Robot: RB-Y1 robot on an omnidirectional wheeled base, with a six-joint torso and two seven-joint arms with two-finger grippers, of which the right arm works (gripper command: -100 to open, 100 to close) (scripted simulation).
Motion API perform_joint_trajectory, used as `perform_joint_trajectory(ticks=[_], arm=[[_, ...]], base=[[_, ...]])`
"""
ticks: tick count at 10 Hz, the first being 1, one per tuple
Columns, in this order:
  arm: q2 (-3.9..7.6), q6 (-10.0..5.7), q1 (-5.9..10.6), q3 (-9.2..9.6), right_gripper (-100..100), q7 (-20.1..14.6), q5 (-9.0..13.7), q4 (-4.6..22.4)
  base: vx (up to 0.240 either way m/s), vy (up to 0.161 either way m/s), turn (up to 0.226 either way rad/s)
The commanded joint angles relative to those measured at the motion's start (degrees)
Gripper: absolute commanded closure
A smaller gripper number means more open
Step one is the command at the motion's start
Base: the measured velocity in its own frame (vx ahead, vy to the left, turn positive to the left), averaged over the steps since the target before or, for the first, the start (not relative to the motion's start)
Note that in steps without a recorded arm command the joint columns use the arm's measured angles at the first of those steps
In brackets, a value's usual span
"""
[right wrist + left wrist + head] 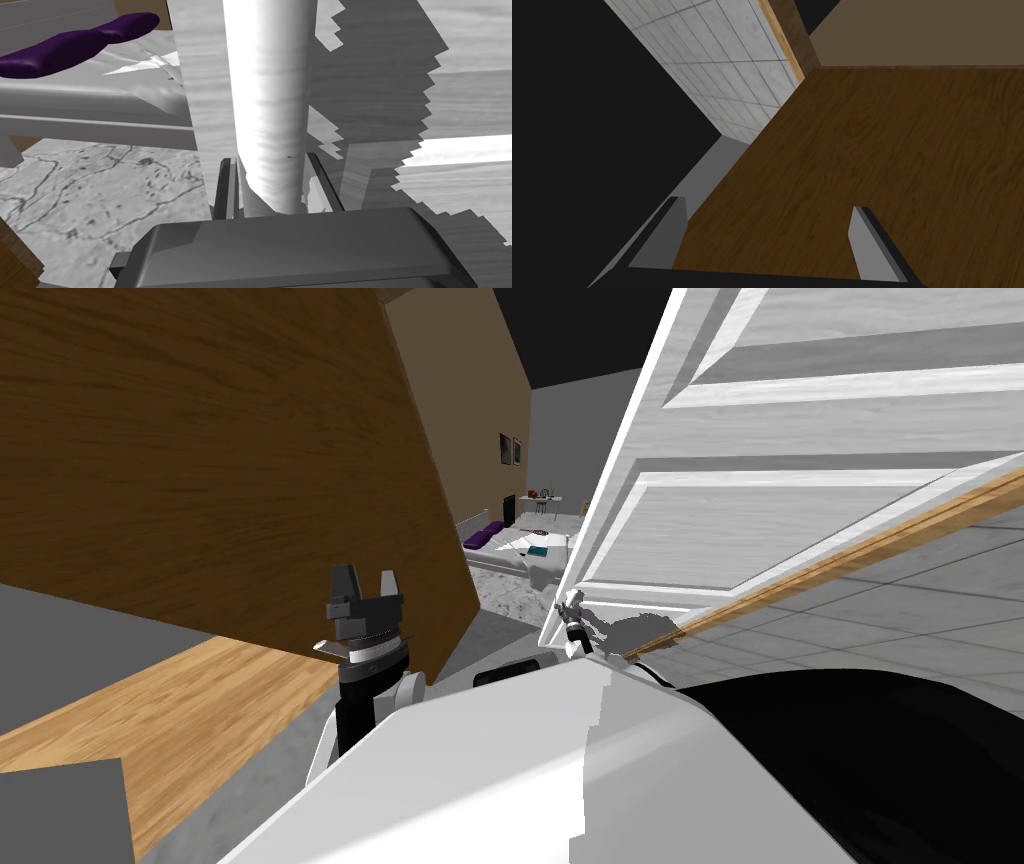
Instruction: Pull the door open
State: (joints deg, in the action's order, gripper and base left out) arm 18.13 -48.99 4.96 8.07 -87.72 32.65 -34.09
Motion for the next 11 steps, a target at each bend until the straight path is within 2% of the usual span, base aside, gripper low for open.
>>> perform_joint_trajectory(ticks=[1, 7, 8, 9, 11], arm=[[0.48, -0.3, -0.21, 1.05, 100, -0.99, -0.48, -0.39], [2.89, -1.51, -1.4, 5.75, 100, -5.16, -2.6, -1.9], [3.18, -1.66, -1.54, 6.31, 100, -5.67, -2.86, -2.09], [3.05, -0.87, -2.01, 5.85, 100, -5.0, -2.6, -2.85], [4.14, -1.84, -2.91, 7.85, 100, -6.85, -3.65, -3.35]], base=[[-0.232, -0.032, 0.088], [-0.238, -0.025, 0.08], [-0.226, -0.067, 0.064], [-0.098, -0.031, 0.03], [-0.183, -0.027, 0.088]])
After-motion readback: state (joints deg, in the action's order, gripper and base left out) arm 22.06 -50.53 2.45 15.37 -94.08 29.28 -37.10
